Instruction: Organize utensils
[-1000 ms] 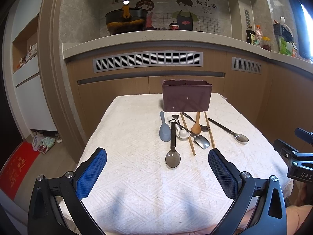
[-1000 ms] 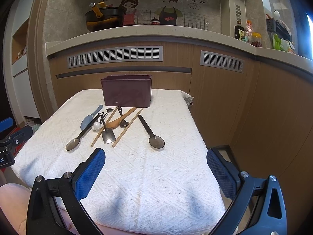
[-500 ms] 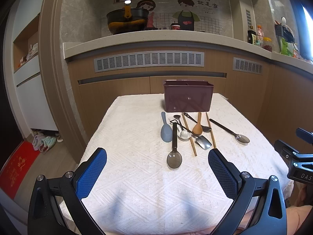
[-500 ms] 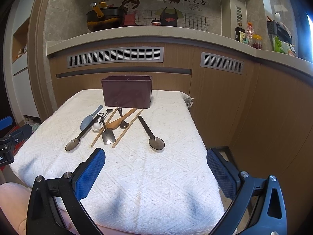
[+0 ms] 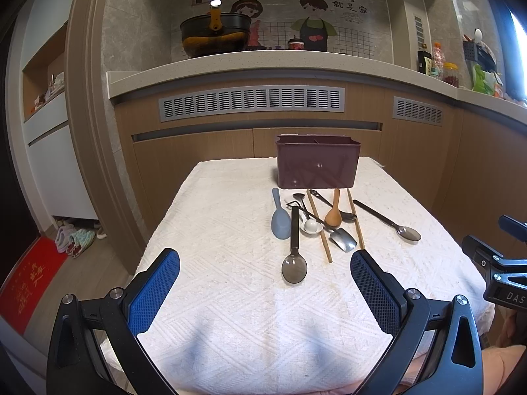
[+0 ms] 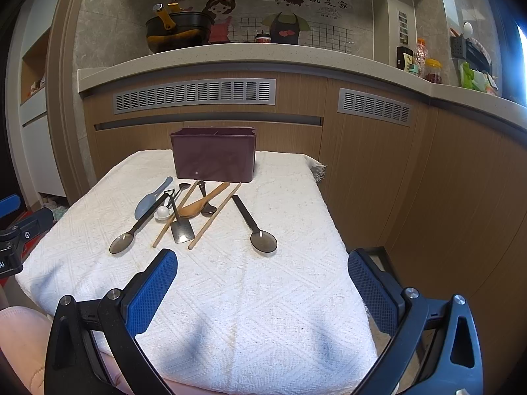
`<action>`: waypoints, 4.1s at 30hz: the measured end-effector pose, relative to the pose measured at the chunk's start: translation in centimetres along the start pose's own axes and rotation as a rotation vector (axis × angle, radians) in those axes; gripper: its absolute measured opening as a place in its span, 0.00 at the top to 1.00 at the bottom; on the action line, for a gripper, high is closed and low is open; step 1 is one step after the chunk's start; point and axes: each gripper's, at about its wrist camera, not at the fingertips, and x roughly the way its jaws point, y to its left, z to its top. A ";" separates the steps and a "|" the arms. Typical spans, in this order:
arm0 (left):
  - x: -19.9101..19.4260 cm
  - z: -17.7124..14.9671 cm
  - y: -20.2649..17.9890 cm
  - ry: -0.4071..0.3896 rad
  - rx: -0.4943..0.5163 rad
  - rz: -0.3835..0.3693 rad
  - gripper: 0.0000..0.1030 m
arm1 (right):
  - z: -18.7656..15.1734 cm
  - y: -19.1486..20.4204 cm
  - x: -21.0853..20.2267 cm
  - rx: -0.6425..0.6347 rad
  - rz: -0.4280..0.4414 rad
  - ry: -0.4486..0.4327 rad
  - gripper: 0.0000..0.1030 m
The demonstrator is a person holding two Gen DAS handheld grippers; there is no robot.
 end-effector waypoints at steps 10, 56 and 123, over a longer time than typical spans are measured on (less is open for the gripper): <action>1.2 0.2 -0.2 0.001 0.002 -0.001 0.00 | 0.0 0.0 0.0 0.000 -0.001 0.001 0.00; 18.3 9.0 -0.1 0.087 0.016 -0.140 0.00 | 8.6 1.0 15.2 -0.086 0.046 0.166 0.00; 19.0 8.2 4.1 0.128 -0.043 -0.211 0.79 | 7.1 14.0 27.1 -0.313 0.379 0.437 0.81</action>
